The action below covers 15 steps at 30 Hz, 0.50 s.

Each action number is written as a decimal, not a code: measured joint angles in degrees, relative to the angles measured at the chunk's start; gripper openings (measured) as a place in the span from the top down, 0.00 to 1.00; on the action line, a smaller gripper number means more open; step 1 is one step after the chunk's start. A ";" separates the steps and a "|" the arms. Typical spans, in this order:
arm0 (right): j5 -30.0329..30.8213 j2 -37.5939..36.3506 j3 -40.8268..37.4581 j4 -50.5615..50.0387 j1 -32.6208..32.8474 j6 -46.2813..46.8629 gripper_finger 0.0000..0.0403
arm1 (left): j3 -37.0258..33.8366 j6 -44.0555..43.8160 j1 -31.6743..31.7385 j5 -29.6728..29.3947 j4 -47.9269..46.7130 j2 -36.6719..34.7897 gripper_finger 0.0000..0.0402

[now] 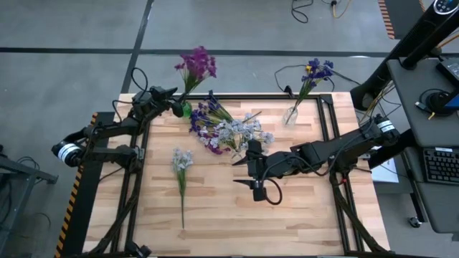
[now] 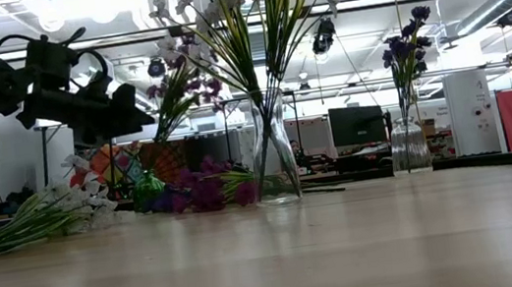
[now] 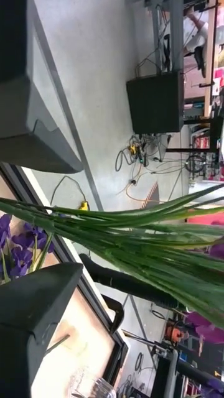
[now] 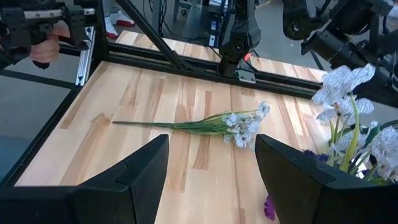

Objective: Sort flowers into vase by color
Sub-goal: Put the bottom violet flowers into the green flower vase

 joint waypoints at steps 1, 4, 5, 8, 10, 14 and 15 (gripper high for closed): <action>0.00 0.00 0.00 -0.21 0.00 0.12 0.42 | 0.00 0.01 0.00 0.02 0.01 -0.03 0.43; -0.01 0.00 -0.10 -0.20 0.00 0.30 0.42 | 0.00 0.01 0.00 0.08 0.02 -0.30 0.43; -0.02 0.00 -0.11 -0.19 -0.01 0.30 0.42 | 0.00 0.28 0.00 0.38 -0.02 -0.45 0.42; 0.00 0.00 -0.11 -0.19 -0.01 0.32 0.42 | 0.00 3.25 0.00 3.12 -0.26 -1.38 0.42; -0.02 0.00 -0.13 -0.17 -0.01 0.63 0.42 | 0.00 5.58 -0.01 4.90 -0.50 -2.34 0.42; -0.02 0.00 -0.30 -0.40 -0.01 0.91 0.42 | 0.00 12.19 0.00 10.53 -1.66 -4.10 0.42; -0.02 0.00 -0.34 -0.41 -0.01 0.91 0.42 | 0.00 13.66 -0.09 12.59 -1.75 -4.37 0.42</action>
